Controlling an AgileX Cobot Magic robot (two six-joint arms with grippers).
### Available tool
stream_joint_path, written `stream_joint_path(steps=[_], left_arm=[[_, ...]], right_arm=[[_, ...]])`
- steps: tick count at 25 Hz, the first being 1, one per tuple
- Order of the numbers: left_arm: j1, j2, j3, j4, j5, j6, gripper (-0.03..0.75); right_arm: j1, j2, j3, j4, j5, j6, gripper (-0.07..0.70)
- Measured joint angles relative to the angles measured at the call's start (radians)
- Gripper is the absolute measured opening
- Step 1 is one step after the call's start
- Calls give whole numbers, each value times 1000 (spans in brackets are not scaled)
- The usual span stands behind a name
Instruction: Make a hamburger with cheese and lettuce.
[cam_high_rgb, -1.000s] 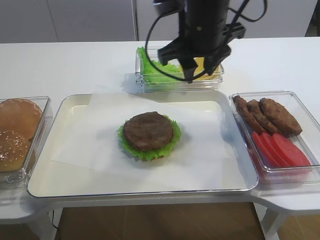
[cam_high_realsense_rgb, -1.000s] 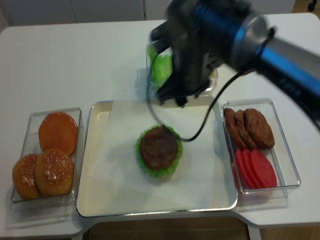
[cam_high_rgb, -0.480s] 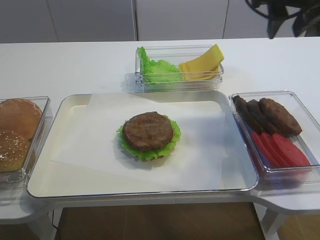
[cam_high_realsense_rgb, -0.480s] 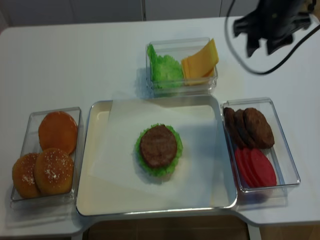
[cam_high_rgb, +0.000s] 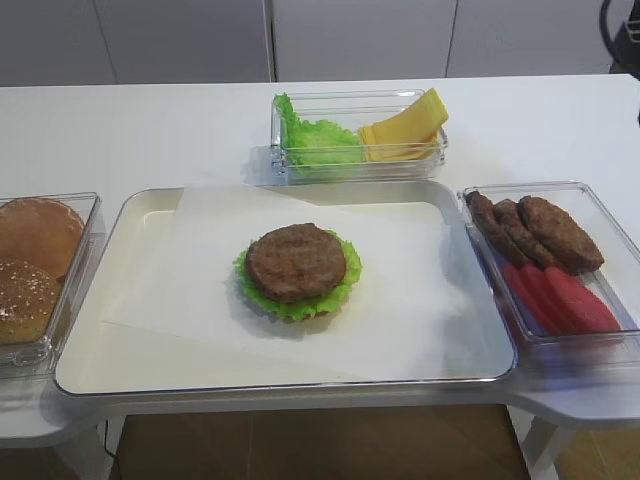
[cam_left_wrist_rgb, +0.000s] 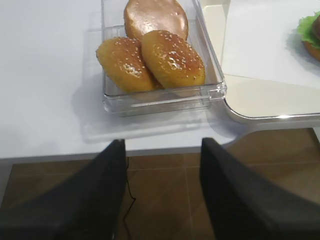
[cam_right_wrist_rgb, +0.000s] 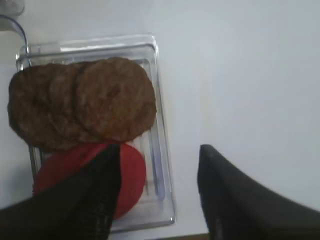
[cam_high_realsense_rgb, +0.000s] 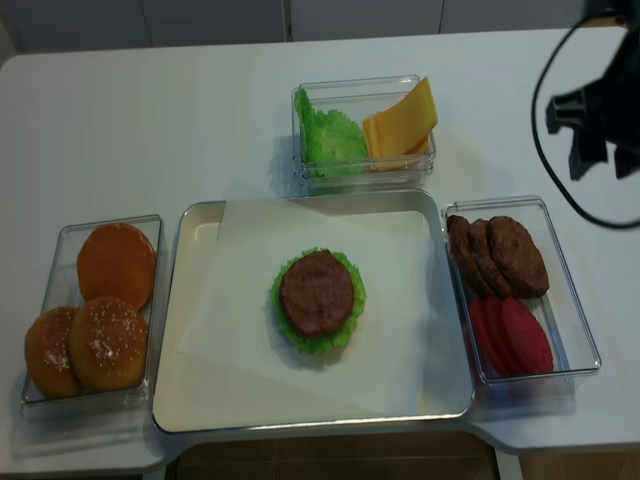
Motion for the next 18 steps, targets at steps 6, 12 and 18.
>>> stream_joint_path(steps=[6, 12, 18], left_arm=[[0, 0, 0, 0, 0, 0, 358], [0, 0, 0, 0, 0, 0, 358], [0, 0, 0, 0, 0, 0, 358]], right_arm=[[0, -237, 180, 32, 2, -14, 375], [0, -502, 326, 43, 11, -39, 375], [0, -702, 443, 79, 17, -45, 375]])
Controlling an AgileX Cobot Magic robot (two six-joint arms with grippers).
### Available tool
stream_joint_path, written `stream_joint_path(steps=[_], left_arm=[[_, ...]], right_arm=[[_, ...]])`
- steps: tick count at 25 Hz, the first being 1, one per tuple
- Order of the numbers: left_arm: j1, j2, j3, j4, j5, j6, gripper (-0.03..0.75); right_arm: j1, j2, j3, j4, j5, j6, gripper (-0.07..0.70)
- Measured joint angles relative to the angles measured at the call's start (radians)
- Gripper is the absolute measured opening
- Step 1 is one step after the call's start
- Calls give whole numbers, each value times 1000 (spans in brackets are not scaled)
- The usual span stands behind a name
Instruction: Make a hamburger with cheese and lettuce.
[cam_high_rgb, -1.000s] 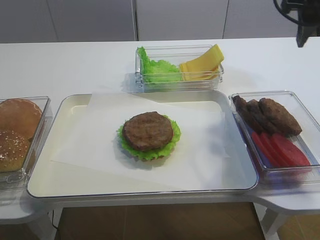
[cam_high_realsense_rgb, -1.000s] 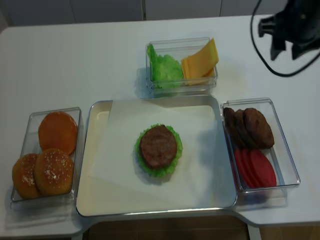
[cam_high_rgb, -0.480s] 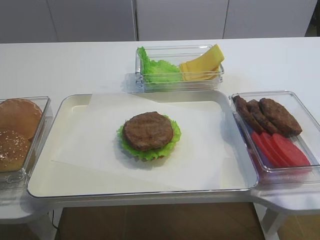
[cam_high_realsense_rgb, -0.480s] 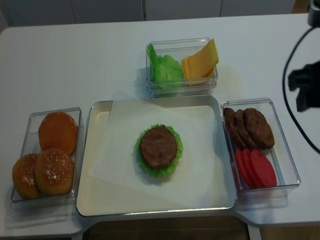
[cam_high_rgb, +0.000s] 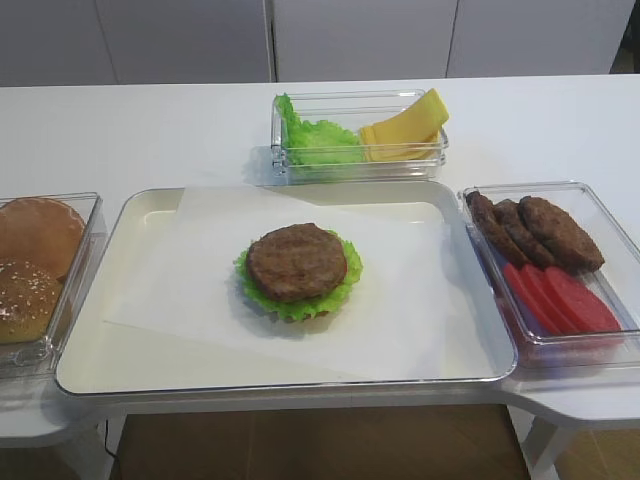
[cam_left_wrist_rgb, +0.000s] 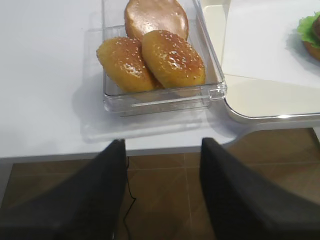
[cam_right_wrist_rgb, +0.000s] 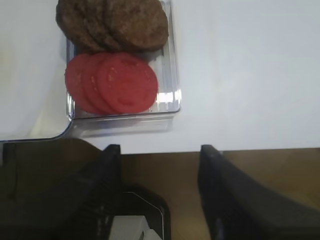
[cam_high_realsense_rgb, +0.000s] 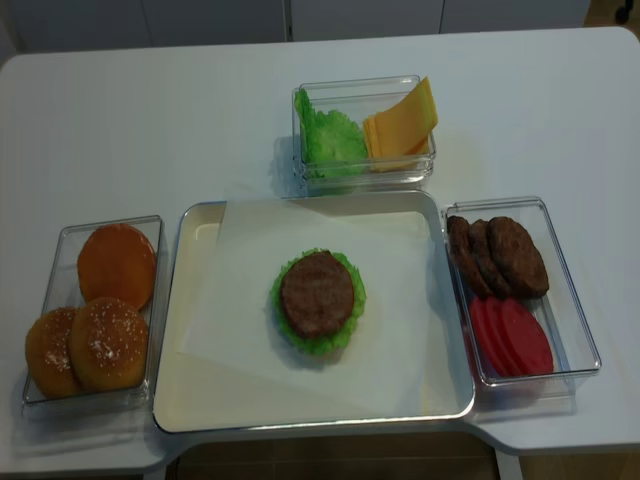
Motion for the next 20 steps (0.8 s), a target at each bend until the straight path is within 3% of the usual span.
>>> stream_joint_path(steps=[10, 20], left_arm=[[0, 0, 0, 0, 0, 0, 358], [0, 0, 0, 0, 0, 0, 358]], right_arm=[[0, -244, 112, 38, 10, -22, 375], [0, -445, 120, 61, 14, -63, 375]])
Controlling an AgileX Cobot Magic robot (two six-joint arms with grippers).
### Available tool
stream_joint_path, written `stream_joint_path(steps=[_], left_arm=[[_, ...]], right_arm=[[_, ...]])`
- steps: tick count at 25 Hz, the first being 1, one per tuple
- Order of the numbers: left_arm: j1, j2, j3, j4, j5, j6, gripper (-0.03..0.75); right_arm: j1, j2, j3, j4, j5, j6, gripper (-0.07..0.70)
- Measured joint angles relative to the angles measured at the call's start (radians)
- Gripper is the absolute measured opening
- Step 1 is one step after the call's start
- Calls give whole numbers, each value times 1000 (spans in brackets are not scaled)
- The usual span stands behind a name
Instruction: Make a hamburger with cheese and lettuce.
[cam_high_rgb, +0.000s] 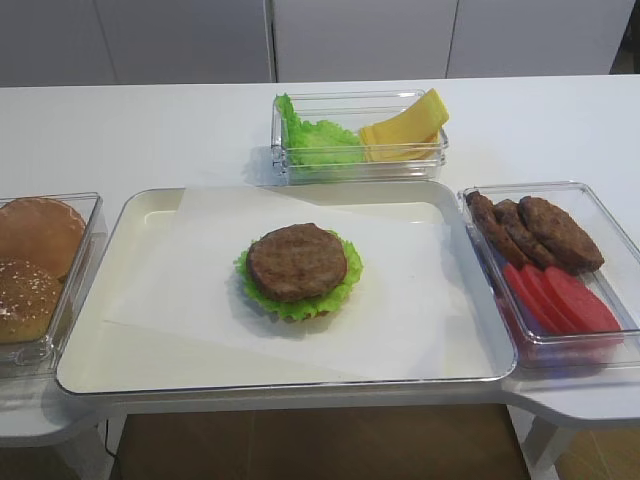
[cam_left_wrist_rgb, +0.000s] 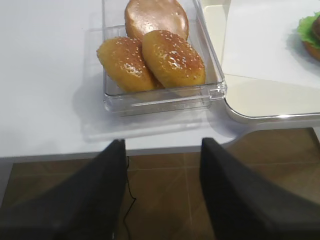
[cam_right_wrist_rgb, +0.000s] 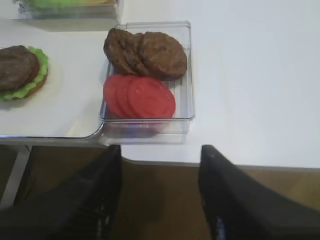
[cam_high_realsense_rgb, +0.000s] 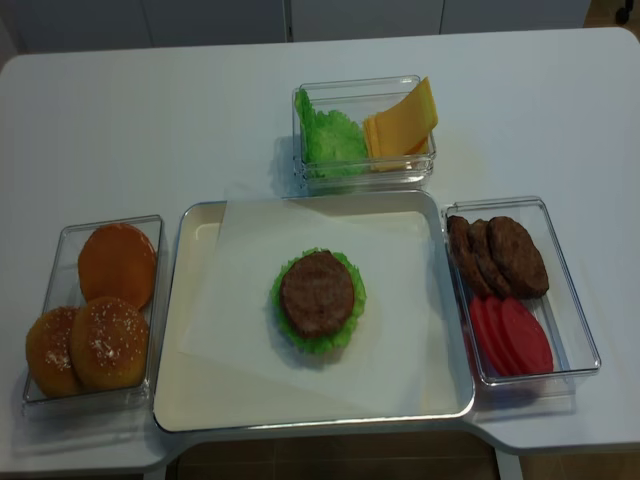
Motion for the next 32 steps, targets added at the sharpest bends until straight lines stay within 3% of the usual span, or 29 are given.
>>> stream_joint_path(steps=[22, 32], left_arm=[[0, 0, 0, 0, 0, 0, 358], [0, 0, 0, 0, 0, 0, 358]], right_arm=[[0, -300, 3, 14, 13, -15, 375], [0, -348, 159, 47, 14, -15, 375]])
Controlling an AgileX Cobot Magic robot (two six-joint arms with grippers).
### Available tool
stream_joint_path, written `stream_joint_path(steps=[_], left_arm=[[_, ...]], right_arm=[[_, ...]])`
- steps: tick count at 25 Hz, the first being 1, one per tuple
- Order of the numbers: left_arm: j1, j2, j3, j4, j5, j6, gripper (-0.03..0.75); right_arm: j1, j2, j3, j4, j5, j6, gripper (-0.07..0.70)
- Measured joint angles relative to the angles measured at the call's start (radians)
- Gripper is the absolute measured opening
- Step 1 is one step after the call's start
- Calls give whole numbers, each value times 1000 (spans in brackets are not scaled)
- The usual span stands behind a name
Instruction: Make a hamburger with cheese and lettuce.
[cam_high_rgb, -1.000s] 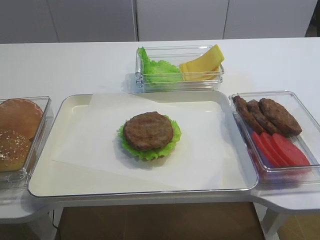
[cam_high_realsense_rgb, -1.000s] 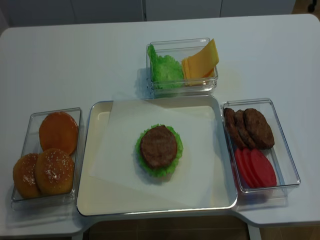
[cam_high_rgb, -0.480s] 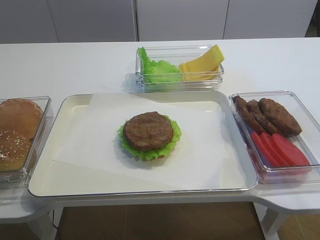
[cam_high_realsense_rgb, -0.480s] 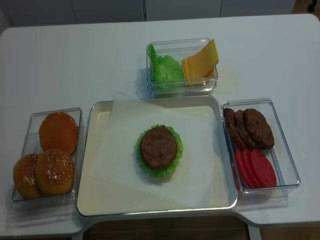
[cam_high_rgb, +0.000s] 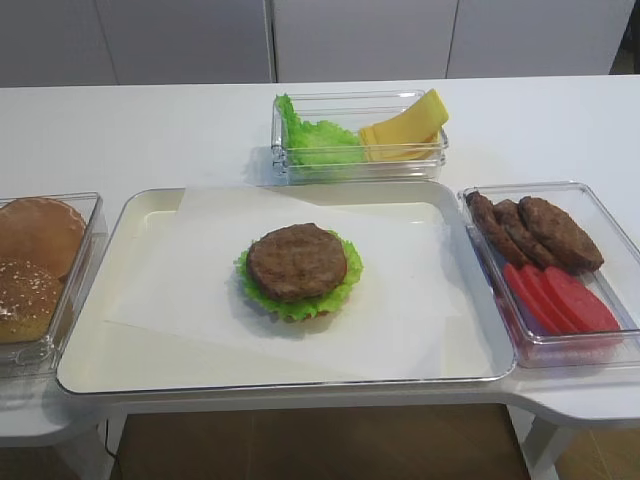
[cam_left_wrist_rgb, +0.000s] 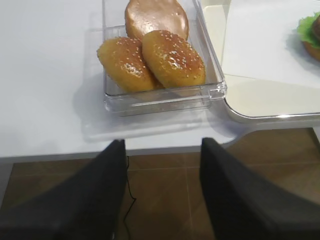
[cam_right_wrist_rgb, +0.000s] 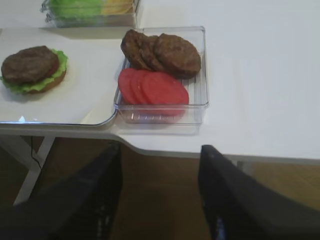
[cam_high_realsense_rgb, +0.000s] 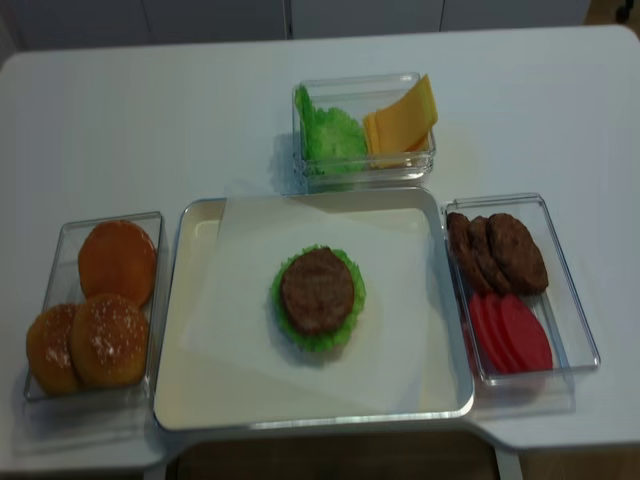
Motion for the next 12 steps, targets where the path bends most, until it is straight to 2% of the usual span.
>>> stream_joint_path(steps=[4, 12], left_arm=[[0, 0, 0, 0, 0, 0, 358], [0, 0, 0, 0, 0, 0, 358]], right_arm=[[0, 0, 58, 0, 0, 0, 375], [0, 0, 138, -28, -61, 0, 375]])
